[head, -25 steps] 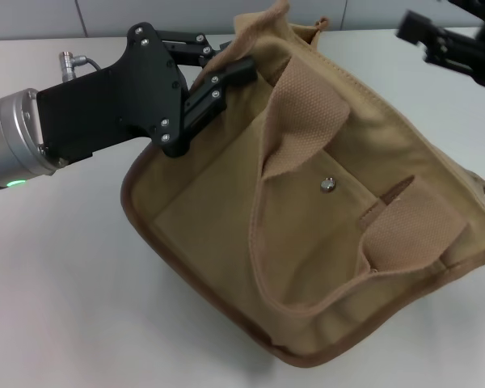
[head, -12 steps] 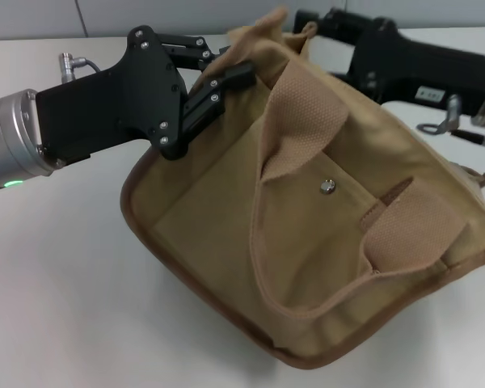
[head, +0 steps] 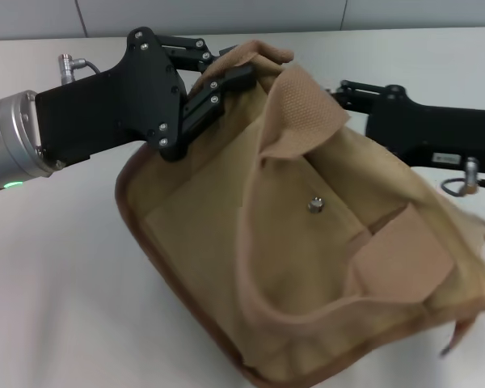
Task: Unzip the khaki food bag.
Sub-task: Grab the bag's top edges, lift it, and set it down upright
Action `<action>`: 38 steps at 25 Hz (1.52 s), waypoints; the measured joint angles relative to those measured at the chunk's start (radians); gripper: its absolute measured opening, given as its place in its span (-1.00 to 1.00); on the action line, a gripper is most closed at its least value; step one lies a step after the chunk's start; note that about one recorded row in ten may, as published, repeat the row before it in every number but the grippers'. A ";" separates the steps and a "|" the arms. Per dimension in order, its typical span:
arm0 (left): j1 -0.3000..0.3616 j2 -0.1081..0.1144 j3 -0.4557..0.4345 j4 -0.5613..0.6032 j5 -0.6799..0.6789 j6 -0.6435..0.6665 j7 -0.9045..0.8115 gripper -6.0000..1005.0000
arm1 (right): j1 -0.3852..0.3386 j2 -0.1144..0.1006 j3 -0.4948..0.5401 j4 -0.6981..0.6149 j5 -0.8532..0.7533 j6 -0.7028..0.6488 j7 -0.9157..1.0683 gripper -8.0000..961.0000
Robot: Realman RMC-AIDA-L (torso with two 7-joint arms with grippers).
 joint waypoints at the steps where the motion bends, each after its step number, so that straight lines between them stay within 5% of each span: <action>1: 0.000 0.000 -0.001 0.000 0.000 0.000 0.000 -0.81 | -0.015 0.000 0.014 -0.005 0.009 -0.017 -0.003 0.75; 14: 0.002 -0.001 -0.001 0.000 -0.008 0.005 0.000 -0.81 | -0.121 0.001 0.229 0.154 0.144 -0.230 -0.217 0.74; 25: 0.000 0.000 0.000 0.000 -0.009 0.006 0.000 -0.81 | -0.090 -0.007 0.215 0.137 0.192 -0.206 -0.219 0.72; 38: -0.007 -0.004 0.001 0.002 -0.008 0.006 0.000 -0.81 | -0.089 0.003 0.059 0.151 0.194 -0.172 -0.434 0.71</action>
